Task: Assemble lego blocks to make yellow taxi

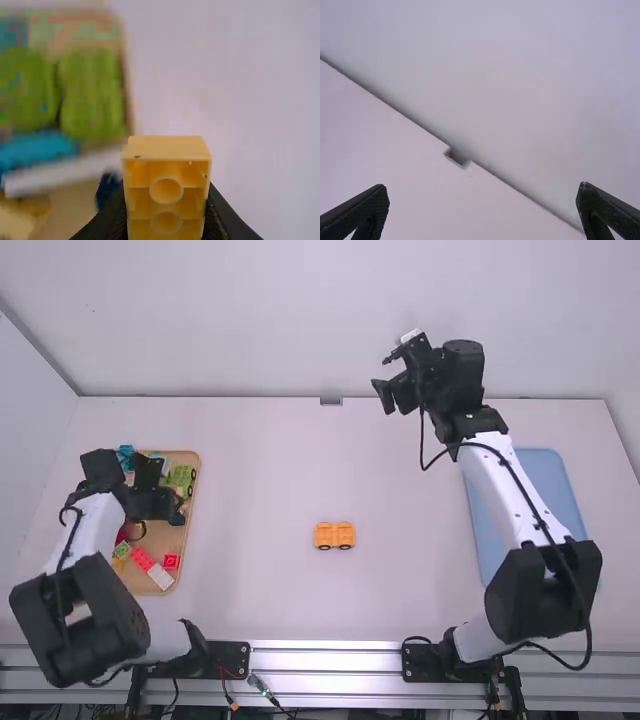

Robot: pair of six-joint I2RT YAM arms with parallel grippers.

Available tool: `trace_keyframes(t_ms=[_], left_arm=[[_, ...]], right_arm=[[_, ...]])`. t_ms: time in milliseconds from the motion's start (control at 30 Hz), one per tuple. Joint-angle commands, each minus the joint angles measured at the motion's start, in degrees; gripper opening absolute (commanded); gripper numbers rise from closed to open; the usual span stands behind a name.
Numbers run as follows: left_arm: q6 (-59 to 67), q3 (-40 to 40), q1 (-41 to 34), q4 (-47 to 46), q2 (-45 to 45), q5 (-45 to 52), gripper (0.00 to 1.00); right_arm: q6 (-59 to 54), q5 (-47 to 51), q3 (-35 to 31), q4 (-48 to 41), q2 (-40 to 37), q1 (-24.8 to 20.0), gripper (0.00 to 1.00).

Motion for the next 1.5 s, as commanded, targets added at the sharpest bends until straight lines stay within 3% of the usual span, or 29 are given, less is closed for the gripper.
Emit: trace_keyframes(t_ms=[0,233,367,400,467,600,733,833,1033,1367,1467], left_arm=[[5.20,-0.09,-4.74,2.54,-3.89,15.34,0.20],[1.75,-1.42,-20.70,20.11,-3.13,26.64,0.17],[-1.84,-1.42,-26.58,33.31,1.99,32.65,0.12],[-2.16,-1.42,-26.75,34.14,2.34,32.85,0.11],[-6.38,-1.29,-28.89,45.11,7.08,35.93,0.10],[-18.18,0.87,-29.92,63.69,16.50,42.10,0.07],[-26.60,4.11,-30.08,74.97,22.51,47.19,0.04],[-30.16,7.69,-30.71,78.82,26.38,48.24,0.04],[-30.18,14.82,-33.44,74.60,30.10,51.80,0.02],[-27.26,15.72,-34.01,74.12,30.10,51.45,0.02],[-27.23,15.72,-34.01,74.25,30.10,51.43,0.02]], right_arm=[[2.75,-17.51,0.96,2.47,5.51,-0.90,0.99],[11.67,-52.68,0.98,23.21,18.21,-0.74,0.99],[18.51,-66.45,0.98,35.12,21.99,0.00,0.99],[19.78,-66.40,0.98,35.91,22.14,0.00,0.99],[25.90,-66.38,0.96,39.08,22.62,0.63,1.00],[23.74,-66.36,0.74,39.52,22.60,2.34,0.98],[22.58,-66.36,0.76,39.91,22.58,2.64,0.96],[22.82,-66.36,0.76,40.04,22.58,3.43,0.92],[21.73,-66.18,0.76,39.63,22.58,5.25,0.89],[22.77,-62.73,0.76,39.56,22.58,5.14,0.59],[22.75,-63.12,0.76,39.50,22.58,5.09,0.59]])
